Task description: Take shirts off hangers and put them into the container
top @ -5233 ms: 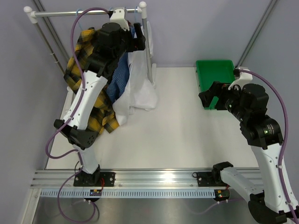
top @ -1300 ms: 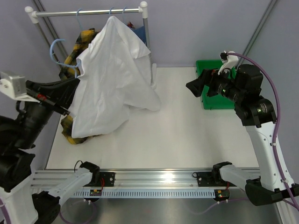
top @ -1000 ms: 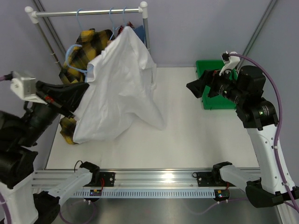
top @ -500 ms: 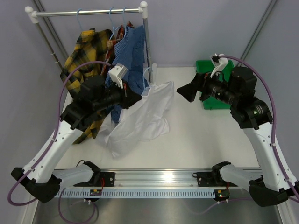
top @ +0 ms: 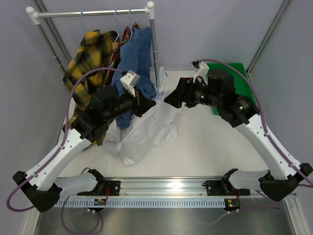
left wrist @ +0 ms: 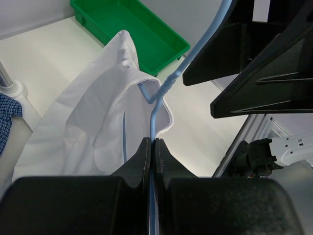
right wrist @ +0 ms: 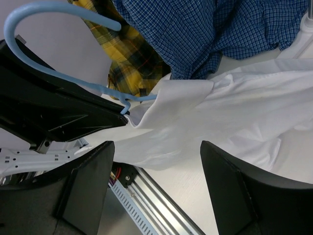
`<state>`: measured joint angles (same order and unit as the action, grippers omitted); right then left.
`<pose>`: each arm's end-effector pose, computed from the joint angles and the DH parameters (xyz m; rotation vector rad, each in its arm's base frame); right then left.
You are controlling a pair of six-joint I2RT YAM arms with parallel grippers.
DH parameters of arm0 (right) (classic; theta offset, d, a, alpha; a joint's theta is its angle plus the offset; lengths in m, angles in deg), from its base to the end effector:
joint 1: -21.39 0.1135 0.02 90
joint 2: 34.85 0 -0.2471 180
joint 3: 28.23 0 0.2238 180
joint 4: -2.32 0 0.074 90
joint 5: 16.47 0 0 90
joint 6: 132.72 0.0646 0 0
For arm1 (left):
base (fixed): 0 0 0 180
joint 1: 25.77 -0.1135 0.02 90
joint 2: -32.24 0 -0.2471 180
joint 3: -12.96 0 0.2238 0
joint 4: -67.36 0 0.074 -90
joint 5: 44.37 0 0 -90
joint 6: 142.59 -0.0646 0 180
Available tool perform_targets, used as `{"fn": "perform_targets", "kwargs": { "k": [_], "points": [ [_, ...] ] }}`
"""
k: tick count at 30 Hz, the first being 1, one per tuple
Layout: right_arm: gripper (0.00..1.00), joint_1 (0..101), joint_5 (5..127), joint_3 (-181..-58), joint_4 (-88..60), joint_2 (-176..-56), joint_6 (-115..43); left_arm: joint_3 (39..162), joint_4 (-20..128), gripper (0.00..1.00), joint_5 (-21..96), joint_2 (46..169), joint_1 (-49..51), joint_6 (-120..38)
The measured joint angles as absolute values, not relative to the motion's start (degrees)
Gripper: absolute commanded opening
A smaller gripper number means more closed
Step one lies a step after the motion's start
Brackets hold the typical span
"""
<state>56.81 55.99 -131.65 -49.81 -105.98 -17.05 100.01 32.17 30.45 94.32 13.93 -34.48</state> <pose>0.1980 0.1647 0.4209 -0.3901 1.9959 0.9903 0.1749 -0.1672 0.4021 0.5439 1.7626 -0.9545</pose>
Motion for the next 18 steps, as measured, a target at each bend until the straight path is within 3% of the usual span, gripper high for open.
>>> {"fn": "perform_targets", "kwargs": {
  "k": [7, 18],
  "points": [
    [0.73, 58.74, 59.36, -132.27, -47.82, -107.19, -13.90, 99.97, 32.65, 0.00, 30.87, 93.12, 14.61, -34.50],
    [0.54, 60.68, 62.55, -132.27, -44.89, -110.27, -9.79, 99.10, 34.66, 0.00, 31.52, 92.27, 15.26, -34.48]
  ]
}}
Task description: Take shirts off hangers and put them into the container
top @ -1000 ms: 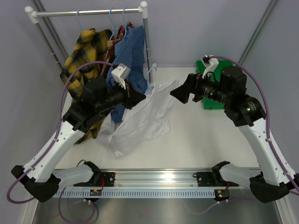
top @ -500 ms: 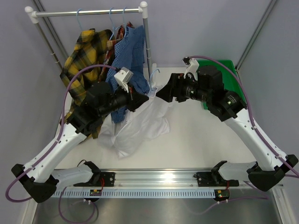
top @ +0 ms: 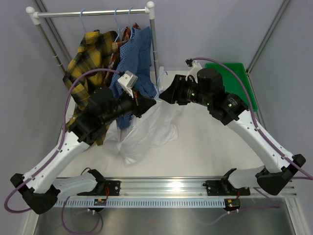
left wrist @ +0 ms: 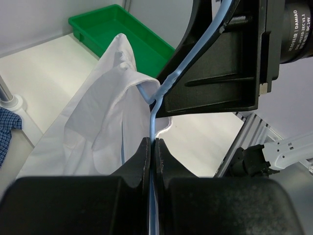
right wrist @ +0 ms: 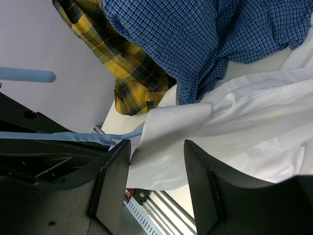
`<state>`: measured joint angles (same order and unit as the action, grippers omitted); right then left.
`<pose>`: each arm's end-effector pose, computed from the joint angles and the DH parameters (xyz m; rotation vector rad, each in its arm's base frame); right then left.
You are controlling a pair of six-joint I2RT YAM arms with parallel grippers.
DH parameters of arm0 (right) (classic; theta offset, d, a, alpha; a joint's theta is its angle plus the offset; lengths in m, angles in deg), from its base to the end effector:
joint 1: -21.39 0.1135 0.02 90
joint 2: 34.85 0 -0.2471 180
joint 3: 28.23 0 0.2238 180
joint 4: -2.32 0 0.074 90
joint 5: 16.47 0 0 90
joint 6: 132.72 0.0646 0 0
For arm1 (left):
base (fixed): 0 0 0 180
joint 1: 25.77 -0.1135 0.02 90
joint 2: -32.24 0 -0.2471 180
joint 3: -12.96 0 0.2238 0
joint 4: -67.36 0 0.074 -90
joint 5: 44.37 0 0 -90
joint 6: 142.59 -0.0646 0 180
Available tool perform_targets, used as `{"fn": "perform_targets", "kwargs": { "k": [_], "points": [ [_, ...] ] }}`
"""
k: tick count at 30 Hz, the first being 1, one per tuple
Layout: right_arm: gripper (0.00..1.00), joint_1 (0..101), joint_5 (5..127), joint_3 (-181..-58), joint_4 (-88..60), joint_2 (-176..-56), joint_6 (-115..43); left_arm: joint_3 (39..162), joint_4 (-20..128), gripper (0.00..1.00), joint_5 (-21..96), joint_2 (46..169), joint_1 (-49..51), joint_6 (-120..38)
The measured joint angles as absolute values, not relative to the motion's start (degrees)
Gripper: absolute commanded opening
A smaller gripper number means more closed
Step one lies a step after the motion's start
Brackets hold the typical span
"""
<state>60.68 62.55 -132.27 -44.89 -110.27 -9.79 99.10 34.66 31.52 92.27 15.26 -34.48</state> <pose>0.2124 0.1897 0.4160 -0.2517 2.0119 1.0138 0.1656 -0.1650 0.4104 0.5428 1.6955 -0.9686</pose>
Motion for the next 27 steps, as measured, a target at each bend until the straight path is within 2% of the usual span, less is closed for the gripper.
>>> {"fn": "perform_targets", "kwargs": {
  "k": [3, 4, 6, 7, 14, 27],
  "points": [
    [0.43, 61.10, 62.57, -132.27, -44.24, -110.64, -9.24, 98.48, 35.95, 0.00, 31.72, 92.11, 15.31, -34.44],
    [0.34, 61.23, 62.57, -132.27, -44.22, -110.79, -9.18, 98.18, 36.24, 0.00, 31.76, 91.96, 15.31, -34.35],
    [0.22, 61.62, 62.74, -132.27, -44.30, -111.19, -9.22, 97.28, 37.16, 0.00, 32.03, 91.68, 15.35, -34.15],
    [0.22, 61.82, 63.03, -132.27, -44.32, -111.32, -9.09, 97.13, 37.24, 0.00, 32.05, 91.61, 15.33, -34.11],
    [0.00, 62.28, 64.67, -131.61, -44.32, -111.34, -9.46, 95.05, 40.13, 0.00, 32.49, 91.07, 15.44, -32.75],
    [0.00, 64.57, 67.95, -130.71, -41.61, -110.73, -11.62, 93.48, 43.25, 0.00, 32.27, 90.93, 15.50, -28.73]
  ]
}}
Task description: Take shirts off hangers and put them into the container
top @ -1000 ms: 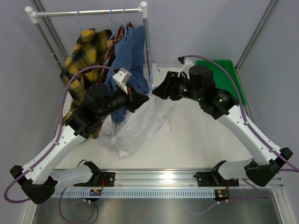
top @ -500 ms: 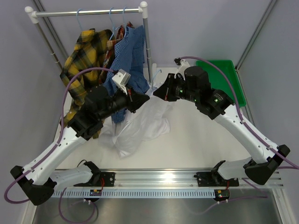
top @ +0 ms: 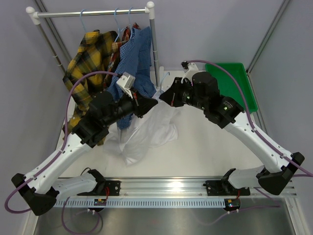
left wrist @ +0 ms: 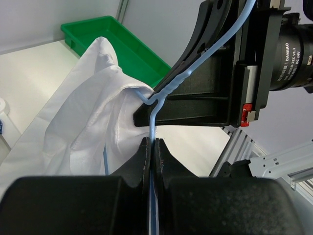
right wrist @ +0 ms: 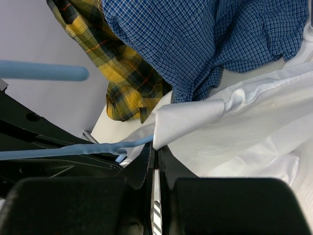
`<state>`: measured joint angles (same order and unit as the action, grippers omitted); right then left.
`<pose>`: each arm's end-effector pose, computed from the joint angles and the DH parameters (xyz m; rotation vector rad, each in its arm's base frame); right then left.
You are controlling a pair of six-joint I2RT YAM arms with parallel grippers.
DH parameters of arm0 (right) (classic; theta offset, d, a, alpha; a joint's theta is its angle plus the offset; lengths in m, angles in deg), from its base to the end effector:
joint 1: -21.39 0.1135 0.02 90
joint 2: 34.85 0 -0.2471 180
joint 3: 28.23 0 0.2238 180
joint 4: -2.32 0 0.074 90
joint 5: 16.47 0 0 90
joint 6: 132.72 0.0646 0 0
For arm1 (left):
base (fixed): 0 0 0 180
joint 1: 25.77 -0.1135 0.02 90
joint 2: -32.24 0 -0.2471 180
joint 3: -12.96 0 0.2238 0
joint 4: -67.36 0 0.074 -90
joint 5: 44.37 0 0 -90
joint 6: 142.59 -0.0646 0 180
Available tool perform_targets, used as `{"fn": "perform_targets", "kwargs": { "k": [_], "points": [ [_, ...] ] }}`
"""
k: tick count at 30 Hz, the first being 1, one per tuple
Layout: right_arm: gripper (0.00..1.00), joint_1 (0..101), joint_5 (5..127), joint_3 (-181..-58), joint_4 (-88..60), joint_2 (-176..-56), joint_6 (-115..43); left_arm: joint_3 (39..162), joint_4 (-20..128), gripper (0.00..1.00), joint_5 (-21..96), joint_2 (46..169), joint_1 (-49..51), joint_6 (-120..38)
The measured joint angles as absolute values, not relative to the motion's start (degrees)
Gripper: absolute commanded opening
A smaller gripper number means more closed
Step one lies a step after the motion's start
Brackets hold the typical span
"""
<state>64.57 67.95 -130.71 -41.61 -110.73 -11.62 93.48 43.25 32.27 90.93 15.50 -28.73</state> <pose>0.2085 0.2043 0.4121 -0.2805 1.9726 0.9616 0.1676 -0.1669 0.4024 0.4480 1.6574 -1.0509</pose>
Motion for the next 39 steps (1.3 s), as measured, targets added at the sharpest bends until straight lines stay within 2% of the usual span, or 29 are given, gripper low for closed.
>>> {"fn": "perform_targets", "kwargs": {
  "k": [11, 13, 18, 19, 21, 25, 27, 35, 37, 38, 39],
  "points": [
    [0.00, 64.75, 66.28, -125.01, -30.49, -107.49, -12.04, 93.67, 46.62, 0.00, 31.79, 91.37, 15.68, -28.56],
    [0.00, 64.75, 65.32, -124.42, -28.85, -107.45, -12.26, 93.81, 46.79, 0.08, 31.92, 91.48, 15.68, -28.56],
    [0.00, 64.66, 63.92, -122.85, -24.81, -106.92, -12.48, 94.61, 46.79, 0.14, 32.16, 91.48, 15.64, -28.64],
    [0.00, 64.61, 63.55, -122.37, -23.78, -106.66, -12.48, 94.81, 46.79, 0.20, 32.11, 91.48, 15.64, -28.69],
    [0.00, 64.57, 62.87, -121.75, -22.16, -106.36, -12.46, 95.12, 46.82, 0.22, 31.59, 91.48, 15.68, -28.78],
    [0.00, 64.57, 60.27, -121.32, -18.88, -106.36, -12.37, 95.27, 47.01, 0.32, 30.39, 91.68, 16.05, -28.73],
    [0.00, 64.64, 59.12, -121.32, -17.83, -106.36, -12.30, 95.34, 47.04, 0.33, 30.30, 91.83, 16.29, -28.78],
    [0.00, 64.66, 57.61, -121.29, -14.97, -106.36, -12.30, 97.00, 46.29, 0.26, 31.63, 91.98, 16.53, -29.02],
    [0.00, 64.81, 57.52, -121.29, -14.51, -106.36, -12.41, 97.63, 45.46, 0.15, 32.46, 91.98, 16.57, -29.26],
    [0.00, 64.88, 57.56, -121.29, -14.32, -106.36, -12.52, 97.89, 45.07, 0.00, 32.88, 91.98, 16.57, -29.17],
    [0.00, 65.01, 57.54, -121.29, -14.07, -106.36, -12.56, 98.05, 44.70, 0.00, 33.14, 91.98, 16.57, -29.06]
  ]
}}
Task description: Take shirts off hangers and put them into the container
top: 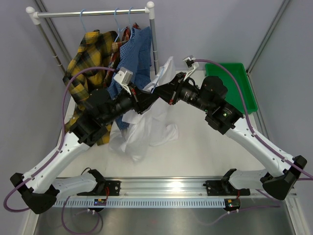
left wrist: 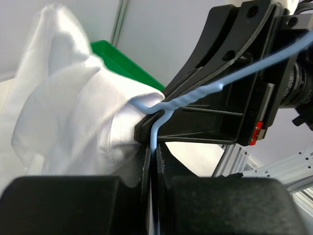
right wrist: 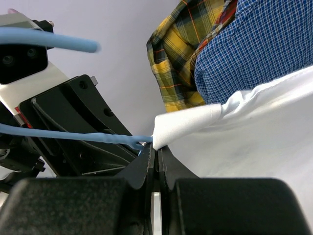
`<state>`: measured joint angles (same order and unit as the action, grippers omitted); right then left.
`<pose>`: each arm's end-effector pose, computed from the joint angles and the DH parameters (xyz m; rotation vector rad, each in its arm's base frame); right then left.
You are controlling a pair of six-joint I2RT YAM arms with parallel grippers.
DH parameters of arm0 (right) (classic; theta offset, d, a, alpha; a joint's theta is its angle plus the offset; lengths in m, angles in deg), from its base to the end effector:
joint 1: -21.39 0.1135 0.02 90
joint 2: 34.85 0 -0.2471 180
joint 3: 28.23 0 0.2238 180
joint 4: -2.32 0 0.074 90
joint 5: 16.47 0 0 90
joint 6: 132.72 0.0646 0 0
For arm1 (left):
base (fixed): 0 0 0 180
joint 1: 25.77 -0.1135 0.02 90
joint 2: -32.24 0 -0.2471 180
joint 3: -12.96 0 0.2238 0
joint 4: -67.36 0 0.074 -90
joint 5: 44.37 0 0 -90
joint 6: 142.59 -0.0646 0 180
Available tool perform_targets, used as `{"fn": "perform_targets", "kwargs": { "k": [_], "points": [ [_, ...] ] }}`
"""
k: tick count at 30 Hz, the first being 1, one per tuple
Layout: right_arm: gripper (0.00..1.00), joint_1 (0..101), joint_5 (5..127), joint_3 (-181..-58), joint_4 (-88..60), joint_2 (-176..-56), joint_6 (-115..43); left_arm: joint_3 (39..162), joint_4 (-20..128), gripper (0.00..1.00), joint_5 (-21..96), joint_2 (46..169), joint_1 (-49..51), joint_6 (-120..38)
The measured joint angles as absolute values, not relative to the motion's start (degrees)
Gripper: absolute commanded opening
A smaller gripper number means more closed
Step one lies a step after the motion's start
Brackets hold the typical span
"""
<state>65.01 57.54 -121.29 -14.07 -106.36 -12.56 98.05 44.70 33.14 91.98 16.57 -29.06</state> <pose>0.1943 0.2097 0.4423 -0.4306 1.5561 1.2276 0.1640 -0.1684 0.4292 0.4468 1.5636 -1.0690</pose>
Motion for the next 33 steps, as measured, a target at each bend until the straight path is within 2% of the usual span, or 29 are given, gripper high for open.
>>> {"fn": "perform_targets", "kwargs": {
  "k": [9, 25, 26, 27, 29, 33],
  "points": [
    [0.00, 65.80, 59.64, -119.87, -14.93, -104.94, -14.92, 98.37, 42.51, 0.00, 34.98, 91.79, 17.23, -29.19],
    [0.00, 67.26, 67.92, -116.99, -32.78, -100.13, -22.62, 98.42, 41.40, 0.00, 46.15, 86.48, 17.08, -31.38],
    [0.04, 67.26, 68.23, -117.69, -33.96, -100.65, -22.66, 98.40, 41.72, 0.00, 46.26, 86.72, 17.08, -30.85],
    [0.17, 67.26, 68.56, -118.45, -34.84, -101.29, -22.68, 98.42, 42.36, 0.00, 46.28, 87.02, 17.08, -30.24],
    [0.49, 67.26, 69.13, -119.72, -36.65, -102.23, -22.82, 98.57, 43.30, 0.00, 46.43, 88.09, 17.06, -29.02],
    [0.70, 67.26, 69.39, -123.83, -42.05, -102.40, -24.65, 99.40, 45.44, 0.00, 47.61, 91.46, 16.99, -26.87]
  ]
}}
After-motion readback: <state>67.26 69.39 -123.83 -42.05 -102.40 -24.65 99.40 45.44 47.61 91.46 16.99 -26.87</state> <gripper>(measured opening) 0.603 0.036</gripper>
